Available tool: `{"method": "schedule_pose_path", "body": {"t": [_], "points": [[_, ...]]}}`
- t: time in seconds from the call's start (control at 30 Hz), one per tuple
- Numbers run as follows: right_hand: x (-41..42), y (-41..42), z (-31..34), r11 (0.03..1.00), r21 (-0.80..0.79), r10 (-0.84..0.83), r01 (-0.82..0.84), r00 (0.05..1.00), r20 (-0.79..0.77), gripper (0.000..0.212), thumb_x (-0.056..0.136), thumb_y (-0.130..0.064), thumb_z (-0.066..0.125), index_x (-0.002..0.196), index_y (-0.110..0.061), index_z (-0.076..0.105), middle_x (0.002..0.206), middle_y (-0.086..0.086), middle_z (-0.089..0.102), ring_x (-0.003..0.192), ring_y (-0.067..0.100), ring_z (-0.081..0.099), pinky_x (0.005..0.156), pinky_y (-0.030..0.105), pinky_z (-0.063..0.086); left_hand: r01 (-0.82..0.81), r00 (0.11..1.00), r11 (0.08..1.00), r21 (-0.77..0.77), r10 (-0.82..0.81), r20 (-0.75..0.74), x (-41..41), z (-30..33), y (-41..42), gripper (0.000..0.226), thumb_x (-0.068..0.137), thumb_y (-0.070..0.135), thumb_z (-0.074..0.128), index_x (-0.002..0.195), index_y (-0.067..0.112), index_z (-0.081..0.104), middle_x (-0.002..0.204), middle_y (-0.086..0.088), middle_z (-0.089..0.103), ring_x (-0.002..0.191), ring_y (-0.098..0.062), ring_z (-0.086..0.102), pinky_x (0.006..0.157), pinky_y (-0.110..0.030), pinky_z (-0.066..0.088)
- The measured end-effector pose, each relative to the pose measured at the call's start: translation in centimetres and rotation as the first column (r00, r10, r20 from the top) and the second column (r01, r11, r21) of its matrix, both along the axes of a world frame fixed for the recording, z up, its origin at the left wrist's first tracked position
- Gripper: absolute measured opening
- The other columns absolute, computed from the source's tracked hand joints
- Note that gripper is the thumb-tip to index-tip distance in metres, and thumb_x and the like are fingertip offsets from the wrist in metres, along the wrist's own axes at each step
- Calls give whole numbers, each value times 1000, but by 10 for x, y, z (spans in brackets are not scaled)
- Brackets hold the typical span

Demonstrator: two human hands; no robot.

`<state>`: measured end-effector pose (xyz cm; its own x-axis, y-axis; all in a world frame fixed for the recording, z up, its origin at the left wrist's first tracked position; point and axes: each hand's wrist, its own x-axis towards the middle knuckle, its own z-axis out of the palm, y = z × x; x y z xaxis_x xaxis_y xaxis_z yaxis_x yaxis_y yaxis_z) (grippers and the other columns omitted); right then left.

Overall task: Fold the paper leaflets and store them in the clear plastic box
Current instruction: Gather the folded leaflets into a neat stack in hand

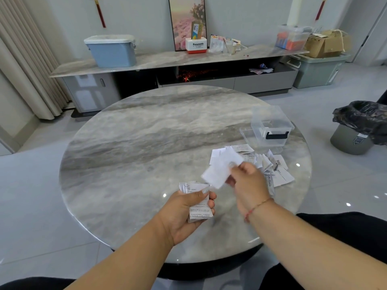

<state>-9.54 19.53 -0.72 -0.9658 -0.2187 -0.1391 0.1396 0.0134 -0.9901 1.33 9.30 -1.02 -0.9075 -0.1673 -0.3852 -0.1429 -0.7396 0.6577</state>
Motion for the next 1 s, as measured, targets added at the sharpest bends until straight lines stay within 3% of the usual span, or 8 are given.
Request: {"method": "schedule_pose_path", "body": {"t": [0.1,0.2,0.33,0.43,0.57,0.7,0.87,1.0], "points": [[-20,13,10,932,340,-21,126,955,-296,8,87,-10,59,80,-15,60,70,-2,60,68,16,57,64,21,44,-111,994,990,-82,112,-1,-2,-4,-2,22,76,8,61,97,1,62,96,-15,71,87,-24,68,68,-31,56],[-4,6,-8,908,406,164,-102,979,-120,15,84,-6,60,70,-6,65,63,0,56,63,17,49,60,24,37,-127,992,979,-161,122,-44,-1,-1,0,16,86,5,57,99,7,66,86,6,73,75,-8,69,58,-24,54],[28,-5,-5,922,-29,380,-385,890,251,23,91,-8,52,82,-13,72,78,8,71,70,19,65,65,29,52,-63,995,983,-174,50,-82,0,-2,6,14,78,7,67,91,9,68,82,-9,69,73,-21,68,61,-30,56],[37,2,0,796,-364,582,-484,779,236,20,81,-5,57,98,-5,68,87,12,69,81,19,65,68,28,48,-54,994,987,-149,39,-102,1,-6,3,17,79,13,63,95,12,68,87,-13,67,77,-26,66,64,-34,54],[27,7,-3,757,260,642,-599,755,-131,39,70,-8,59,108,-15,60,102,3,68,96,14,63,83,25,49,-78,995,930,-359,50,-86,-1,-14,-2,68,65,18,79,126,25,50,111,-5,61,97,-20,60,77,-30,50],[16,7,4,507,825,820,-250,436,-372,46,76,-31,36,114,-17,58,110,0,64,102,20,56,85,33,43,-151,982,638,-755,184,-41,-1,-24,0,97,56,21,70,142,28,26,138,13,31,119,4,38,79,-6,40],[22,7,-40,312,934,934,-174,237,-268,61,77,-10,55,135,-15,38,127,8,51,116,28,47,95,41,36,-19,989,540,-842,136,65,-1,-49,14,93,62,14,56,144,17,13,129,-5,41,110,-15,54,96,-34,48],[12,7,-37,361,908,905,-215,314,-285,49,82,-12,53,130,-9,43,126,11,48,113,28,47,98,36,36,22,992,527,-850,93,83,1,-48,11,73,77,-12,46,136,20,17,108,0,46,94,-10,56,77,-13,47]]}}
